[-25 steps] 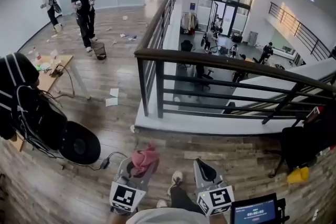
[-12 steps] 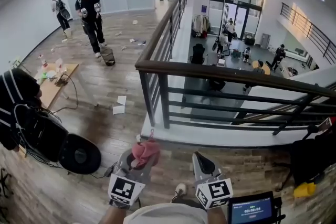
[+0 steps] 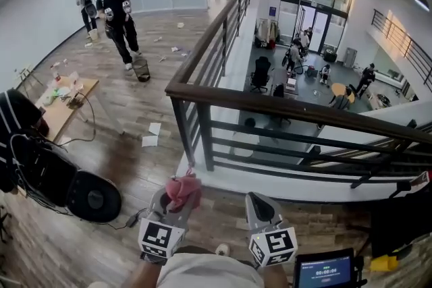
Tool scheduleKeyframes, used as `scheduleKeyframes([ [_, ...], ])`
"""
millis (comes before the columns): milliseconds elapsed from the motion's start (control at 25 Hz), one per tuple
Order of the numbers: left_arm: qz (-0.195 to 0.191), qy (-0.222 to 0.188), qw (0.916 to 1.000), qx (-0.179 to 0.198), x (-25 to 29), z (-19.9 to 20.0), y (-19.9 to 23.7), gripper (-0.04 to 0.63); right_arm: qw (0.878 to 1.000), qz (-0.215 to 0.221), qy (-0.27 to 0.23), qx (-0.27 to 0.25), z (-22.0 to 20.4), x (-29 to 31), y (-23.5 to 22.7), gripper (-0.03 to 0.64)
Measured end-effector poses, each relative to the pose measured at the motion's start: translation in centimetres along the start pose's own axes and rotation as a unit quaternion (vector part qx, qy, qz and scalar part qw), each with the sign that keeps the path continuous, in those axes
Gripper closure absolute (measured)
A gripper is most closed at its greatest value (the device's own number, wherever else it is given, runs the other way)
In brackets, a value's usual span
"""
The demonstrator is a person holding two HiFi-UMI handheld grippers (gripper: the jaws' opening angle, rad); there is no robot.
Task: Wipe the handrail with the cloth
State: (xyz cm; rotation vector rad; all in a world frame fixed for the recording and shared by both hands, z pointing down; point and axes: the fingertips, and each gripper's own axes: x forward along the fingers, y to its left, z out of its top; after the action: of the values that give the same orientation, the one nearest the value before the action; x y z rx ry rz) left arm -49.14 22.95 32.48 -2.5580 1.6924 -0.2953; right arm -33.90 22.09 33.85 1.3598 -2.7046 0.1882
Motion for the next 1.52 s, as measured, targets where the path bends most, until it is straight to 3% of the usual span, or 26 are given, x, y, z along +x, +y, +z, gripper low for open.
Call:
scheduleKeyframes([
  [440,0.019,0.04,0.999,-0.002,7.0,-2.3,2.2,0.471,0.999,0.012,0.037,0.008,-1.3,5.4,-4.1,0.614],
  [680,0.014,0.058,0.9982,0.001,12.6,-4.9,3.5,0.472,0.998,0.014,0.054,-0.032,-3.0,10.6,-6.9,0.614],
  [880,0.005,0.083,0.9963,-0.023,18.2,-8.8,4.9,0.472,0.997,0.014,0.051,-0.053,-4.5,14.7,-9.1,0.614],
  [1080,0.001,0.086,0.9931,-0.079,23.0,-11.7,5.7,0.471,0.996,0.006,0.054,-0.068,-6.0,17.9,-11.1,0.614],
  [1280,-0.028,0.083,0.9939,-0.067,26.2,-14.3,5.7,0.471,0.995,-0.009,0.065,-0.075,-7.5,21.3,-12.4,0.614],
  [1400,-0.021,0.088,0.9939,-0.063,27.6,-15.7,6.1,0.471,0.995,-0.015,0.065,-0.076,-8.2,23.2,-13.0,0.614],
  [1520,-0.015,0.086,0.9929,-0.081,28.8,-16.7,7.1,0.471,0.994,0.008,0.072,-0.076,-9.2,25.2,-12.5,0.614],
])
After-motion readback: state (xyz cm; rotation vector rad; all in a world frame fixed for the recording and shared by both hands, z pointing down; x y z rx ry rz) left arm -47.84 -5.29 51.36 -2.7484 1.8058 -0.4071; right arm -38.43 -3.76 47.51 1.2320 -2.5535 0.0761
